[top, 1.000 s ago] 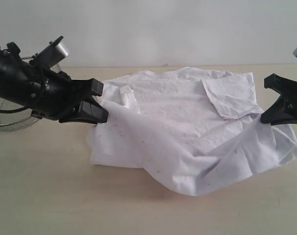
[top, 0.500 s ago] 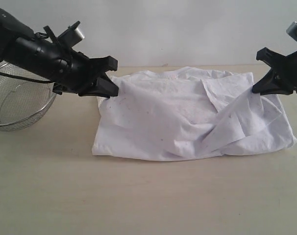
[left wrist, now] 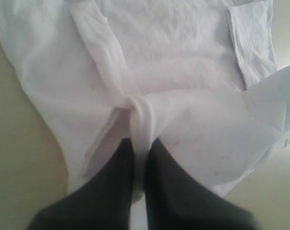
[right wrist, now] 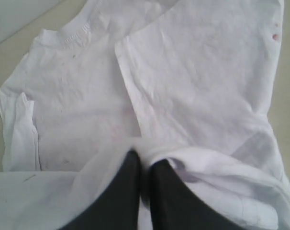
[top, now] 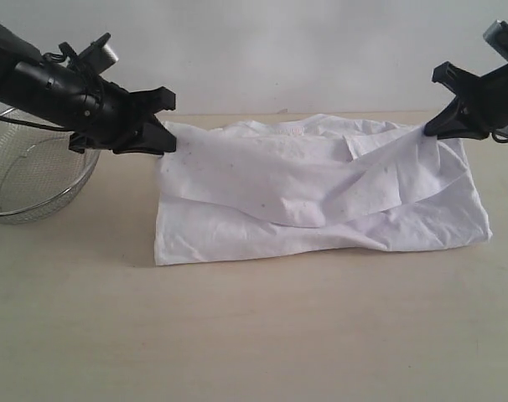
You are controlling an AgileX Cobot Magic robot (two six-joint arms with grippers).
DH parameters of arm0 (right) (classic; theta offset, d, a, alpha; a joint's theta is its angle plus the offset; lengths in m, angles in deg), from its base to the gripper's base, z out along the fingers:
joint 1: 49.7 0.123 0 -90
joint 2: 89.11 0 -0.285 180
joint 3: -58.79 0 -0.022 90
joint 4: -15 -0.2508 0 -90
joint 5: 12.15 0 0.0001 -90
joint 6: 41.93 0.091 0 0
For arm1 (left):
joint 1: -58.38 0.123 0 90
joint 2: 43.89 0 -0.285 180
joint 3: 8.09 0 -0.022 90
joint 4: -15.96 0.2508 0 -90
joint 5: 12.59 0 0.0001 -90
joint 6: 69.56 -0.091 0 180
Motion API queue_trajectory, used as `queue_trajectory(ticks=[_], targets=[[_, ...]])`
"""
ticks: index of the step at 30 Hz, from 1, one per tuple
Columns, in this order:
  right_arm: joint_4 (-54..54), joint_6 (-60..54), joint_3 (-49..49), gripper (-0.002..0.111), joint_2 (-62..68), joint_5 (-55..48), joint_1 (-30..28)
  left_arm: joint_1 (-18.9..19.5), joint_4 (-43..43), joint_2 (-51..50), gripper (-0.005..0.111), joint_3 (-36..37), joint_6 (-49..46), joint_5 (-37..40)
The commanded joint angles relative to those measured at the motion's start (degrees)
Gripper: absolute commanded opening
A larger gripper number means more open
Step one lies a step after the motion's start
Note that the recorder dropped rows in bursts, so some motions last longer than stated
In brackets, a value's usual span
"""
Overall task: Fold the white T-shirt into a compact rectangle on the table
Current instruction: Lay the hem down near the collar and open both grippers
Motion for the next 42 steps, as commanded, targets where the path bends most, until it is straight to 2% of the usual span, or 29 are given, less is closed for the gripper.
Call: queue_trajectory(ticks=[1,8,17,34,36,38,40,42], targets=[[-0.4,-0.4,1.4,0.0,1.5,0.4,0.0,0.5,0.4,-1.2,0.005,-1.9,-0.2,-0.8],[-0.9,-1.0,2.8,0.0,2.3,2.8,0.0,0.5,0.4,-2.5,0.005,-5.4,-0.2,-0.9],[-2.0,-0.7,8.2,0.0,5.5,0.7,0.0,0.6,1.8,-3.6,0.005,-7.4,-0.2,-0.8],[-3.8,-2.9,9.4,0.0,9.0,4.2,0.1,0.7,3.0,-7.8,0.005,-10.1,-0.2,-2.8],[-5.0,-3.5,9.4,0.0,9.6,4.5,0.2,0.7,3.0,-7.8,0.01,-10.1,-0.2,-3.9],[-5.9,-4.6,9.4,0.001,10.0,4.6,0.2,1.0,3.0,-7.8,0.019,-10.1,-0.2,-3.9],[-6.3,-5.1,9.4,0.008,10.2,5.2,0.2,1.2,3.2,-7.8,0.035,-10.1,-0.2,-3.8],[-6.3,-5.5,9.4,0.024,10.2,5.5,0.2,1.3,3.2,-7.8,0.051,-10.1,-0.2,-3.8]])
